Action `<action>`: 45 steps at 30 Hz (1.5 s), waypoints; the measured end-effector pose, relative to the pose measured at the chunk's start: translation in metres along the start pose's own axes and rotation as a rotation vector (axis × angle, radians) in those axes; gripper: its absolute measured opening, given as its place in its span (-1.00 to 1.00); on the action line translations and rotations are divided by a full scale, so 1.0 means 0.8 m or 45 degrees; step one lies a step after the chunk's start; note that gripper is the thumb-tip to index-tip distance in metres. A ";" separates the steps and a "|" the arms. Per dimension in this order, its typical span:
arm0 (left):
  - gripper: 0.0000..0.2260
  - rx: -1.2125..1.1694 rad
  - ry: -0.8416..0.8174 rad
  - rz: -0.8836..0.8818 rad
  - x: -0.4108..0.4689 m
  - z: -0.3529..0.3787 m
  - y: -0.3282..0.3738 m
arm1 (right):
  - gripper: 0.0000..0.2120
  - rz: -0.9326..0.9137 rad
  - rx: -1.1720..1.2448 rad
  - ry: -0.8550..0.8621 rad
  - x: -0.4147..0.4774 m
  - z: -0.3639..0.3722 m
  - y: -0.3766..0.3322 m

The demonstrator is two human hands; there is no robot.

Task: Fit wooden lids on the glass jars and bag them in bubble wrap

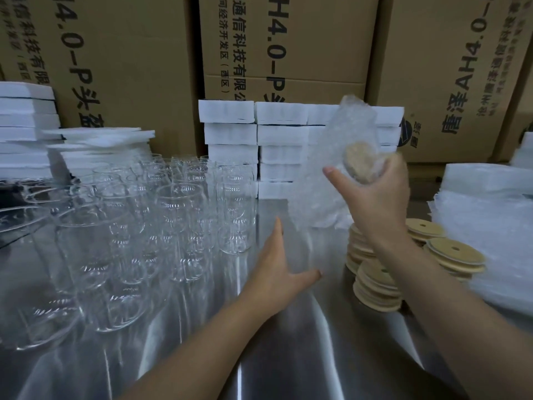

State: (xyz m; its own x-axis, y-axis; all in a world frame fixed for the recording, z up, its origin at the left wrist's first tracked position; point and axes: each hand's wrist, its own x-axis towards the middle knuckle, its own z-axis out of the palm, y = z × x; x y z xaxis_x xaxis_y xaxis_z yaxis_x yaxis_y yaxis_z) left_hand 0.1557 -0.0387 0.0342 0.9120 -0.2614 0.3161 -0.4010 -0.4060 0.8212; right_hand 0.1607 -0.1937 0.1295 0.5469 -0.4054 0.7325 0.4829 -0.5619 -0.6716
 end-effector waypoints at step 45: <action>-0.53 0.836 -0.515 0.385 -0.010 0.002 0.002 | -0.33 -0.303 -1.360 -0.801 0.065 0.176 0.090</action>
State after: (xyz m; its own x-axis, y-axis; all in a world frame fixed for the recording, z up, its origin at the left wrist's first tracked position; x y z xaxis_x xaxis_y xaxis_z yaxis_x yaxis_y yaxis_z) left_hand 0.1474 -0.0386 0.0324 0.7054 -0.6854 0.1807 -0.7072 -0.6635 0.2441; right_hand 0.3200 -0.1540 0.1038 0.8946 0.0334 0.4457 -0.0174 -0.9939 0.1093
